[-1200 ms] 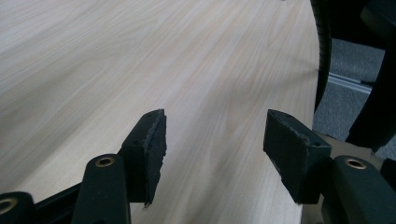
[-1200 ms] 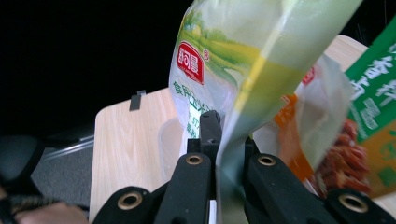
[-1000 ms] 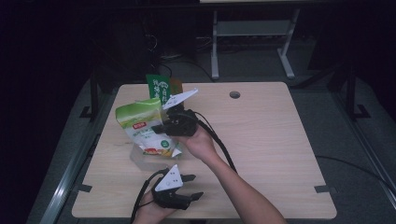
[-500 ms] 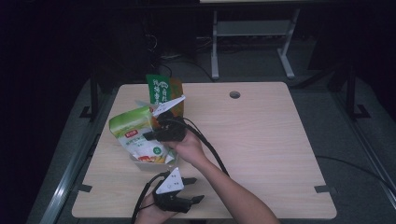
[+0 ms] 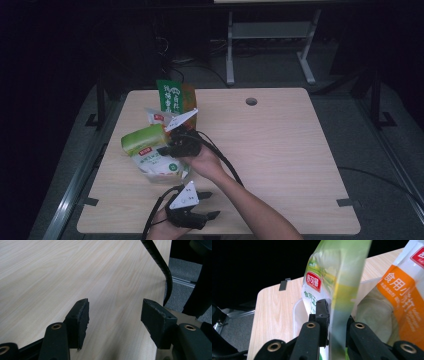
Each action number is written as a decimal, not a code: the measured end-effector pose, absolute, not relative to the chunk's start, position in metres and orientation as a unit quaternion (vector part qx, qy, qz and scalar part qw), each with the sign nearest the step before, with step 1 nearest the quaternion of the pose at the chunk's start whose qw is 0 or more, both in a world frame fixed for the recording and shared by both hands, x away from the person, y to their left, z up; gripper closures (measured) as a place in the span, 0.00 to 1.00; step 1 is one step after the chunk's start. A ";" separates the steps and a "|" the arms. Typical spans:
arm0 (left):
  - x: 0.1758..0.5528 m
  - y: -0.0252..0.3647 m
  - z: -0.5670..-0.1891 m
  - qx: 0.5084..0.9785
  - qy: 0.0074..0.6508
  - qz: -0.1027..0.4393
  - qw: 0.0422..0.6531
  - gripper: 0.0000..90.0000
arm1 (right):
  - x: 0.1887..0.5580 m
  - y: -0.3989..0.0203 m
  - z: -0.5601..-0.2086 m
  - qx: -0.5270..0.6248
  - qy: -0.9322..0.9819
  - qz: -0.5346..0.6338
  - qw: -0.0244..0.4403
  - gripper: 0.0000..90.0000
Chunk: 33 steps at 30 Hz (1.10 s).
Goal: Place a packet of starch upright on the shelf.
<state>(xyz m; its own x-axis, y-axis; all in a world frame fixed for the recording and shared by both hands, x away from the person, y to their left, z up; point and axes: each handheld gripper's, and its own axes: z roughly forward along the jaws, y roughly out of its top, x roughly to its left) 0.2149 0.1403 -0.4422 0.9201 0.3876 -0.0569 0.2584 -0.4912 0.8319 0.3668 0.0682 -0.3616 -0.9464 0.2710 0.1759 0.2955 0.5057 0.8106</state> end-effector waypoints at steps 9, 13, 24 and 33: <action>0.216 0.141 -0.442 0.860 0.191 0.069 0.467 0.44 | 0.362 0.064 -0.361 -0.149 -0.887 -0.438 0.001 0.97; 0.216 0.141 -0.442 0.860 0.192 0.070 0.468 0.44 | 0.363 0.057 -0.365 -0.147 -0.891 -0.430 -0.002 0.98; 0.217 0.140 -0.443 0.859 0.196 0.070 0.467 0.42 | 0.365 0.044 -0.376 -0.155 -0.894 -0.421 0.013 0.96; 0.220 0.141 -0.444 0.859 0.199 0.073 0.466 0.41 | 0.365 0.041 -0.375 -0.153 -0.892 -0.424 0.021 0.98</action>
<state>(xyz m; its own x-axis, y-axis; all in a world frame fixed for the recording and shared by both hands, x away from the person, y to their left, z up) 0.2205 0.1412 -0.4438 0.9101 0.4100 -0.0600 0.2740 -0.4870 0.8293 0.3650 0.0405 -0.3748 -0.9525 0.2553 0.1663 0.2902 0.5939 0.7504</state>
